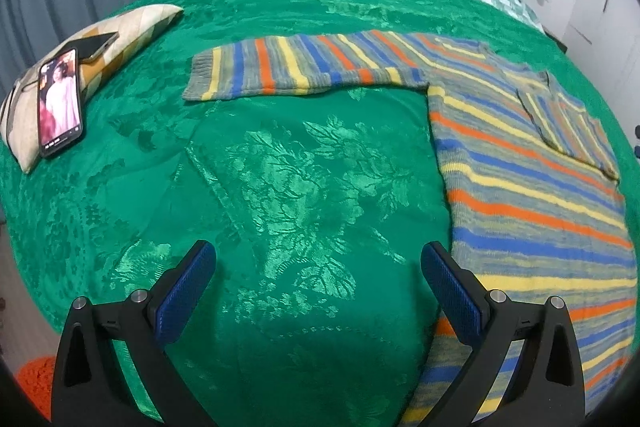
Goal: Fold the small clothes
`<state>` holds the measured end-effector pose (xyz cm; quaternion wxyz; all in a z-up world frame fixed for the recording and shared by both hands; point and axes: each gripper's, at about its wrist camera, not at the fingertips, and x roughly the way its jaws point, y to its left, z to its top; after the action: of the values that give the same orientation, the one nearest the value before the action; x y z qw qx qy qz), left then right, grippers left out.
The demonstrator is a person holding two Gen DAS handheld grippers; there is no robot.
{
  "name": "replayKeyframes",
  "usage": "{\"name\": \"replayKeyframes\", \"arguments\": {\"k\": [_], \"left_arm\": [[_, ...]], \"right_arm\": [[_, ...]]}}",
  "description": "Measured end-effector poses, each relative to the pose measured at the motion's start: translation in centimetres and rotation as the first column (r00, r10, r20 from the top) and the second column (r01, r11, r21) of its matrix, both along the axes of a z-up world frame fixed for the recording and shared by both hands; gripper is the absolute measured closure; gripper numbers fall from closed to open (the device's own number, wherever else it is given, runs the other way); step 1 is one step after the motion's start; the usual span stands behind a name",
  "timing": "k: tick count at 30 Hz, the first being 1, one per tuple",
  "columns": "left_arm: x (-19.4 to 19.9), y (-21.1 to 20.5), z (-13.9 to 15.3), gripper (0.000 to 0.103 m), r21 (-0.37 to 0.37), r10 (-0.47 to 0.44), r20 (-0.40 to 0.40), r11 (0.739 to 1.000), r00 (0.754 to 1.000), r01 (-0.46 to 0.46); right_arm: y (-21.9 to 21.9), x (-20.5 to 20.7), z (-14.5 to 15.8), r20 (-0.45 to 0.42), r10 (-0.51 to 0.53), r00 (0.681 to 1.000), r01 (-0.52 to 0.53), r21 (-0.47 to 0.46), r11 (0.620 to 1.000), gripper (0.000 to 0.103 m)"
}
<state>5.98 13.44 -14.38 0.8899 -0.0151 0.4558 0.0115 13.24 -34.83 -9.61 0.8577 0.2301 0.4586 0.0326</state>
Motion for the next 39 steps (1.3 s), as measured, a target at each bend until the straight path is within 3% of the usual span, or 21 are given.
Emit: {"name": "replayKeyframes", "arguments": {"k": [3,5,7,11,14,17,22,26,30,34,39], "left_arm": [[0.0,-0.4,-0.3,0.001,0.018,-0.005,-0.005,1.000,1.000,0.005],[-0.1,-0.4,-0.4,0.001,0.022,-0.002,-0.007,1.000,1.000,0.002],[-0.1,-0.2,-0.4,0.001,0.019,0.006,-0.007,1.000,1.000,-0.006],[-0.1,0.7,-0.2,0.001,-0.007,0.030,-0.007,1.000,1.000,-0.030],[0.2,1.1,-0.2,0.001,-0.045,0.040,-0.014,0.998,0.999,-0.040],[0.5,0.9,-0.4,0.001,-0.057,0.029,-0.024,0.998,0.999,-0.030],[0.3,-0.4,-0.6,0.001,-0.019,-0.015,-0.032,1.000,0.999,0.015],[0.2,-1.1,-1.2,0.001,0.019,-0.047,-0.059,0.999,0.997,0.048],[0.1,-1.7,-1.5,0.001,0.045,-0.061,-0.063,0.997,0.996,0.064],[0.1,-1.5,-1.8,0.000,0.029,-0.053,-0.075,0.998,0.996,0.055],[0.1,-1.3,-2.4,0.000,0.007,-0.035,-0.090,0.999,0.995,0.036]], "right_arm": [[-0.6,0.8,-3.3,-0.046,-0.036,0.998,0.040,0.096,0.995,0.046],[-1.1,1.1,-5.3,-0.108,-0.098,0.989,0.105,0.062,0.993,0.046],[-1.6,1.2,-6.8,-0.162,-0.156,0.974,0.149,-0.054,0.987,0.061],[-0.9,0.0,-5.1,-0.128,-0.146,0.981,0.118,-0.206,0.971,0.060],[0.9,-2.3,-2.6,-0.076,-0.055,0.996,0.033,-0.258,0.966,0.057],[3.1,-4.8,-0.9,-0.039,0.040,0.998,-0.048,-0.227,0.973,0.046],[6.8,-9.1,-2.1,-0.049,0.111,0.993,-0.117,-0.141,0.983,0.045],[7.7,-14.3,-4.0,-0.058,0.040,0.998,-0.048,-0.147,0.988,0.045],[7.5,-18.5,-3.7,-0.001,-0.057,0.998,0.056,-0.183,0.981,0.045],[8.3,-22.0,-2.5,0.073,-0.090,0.993,0.107,-0.282,0.954,0.033],[8.5,-22.4,-1.9,0.120,-0.108,0.987,0.142,-0.327,0.934,0.029]]}}
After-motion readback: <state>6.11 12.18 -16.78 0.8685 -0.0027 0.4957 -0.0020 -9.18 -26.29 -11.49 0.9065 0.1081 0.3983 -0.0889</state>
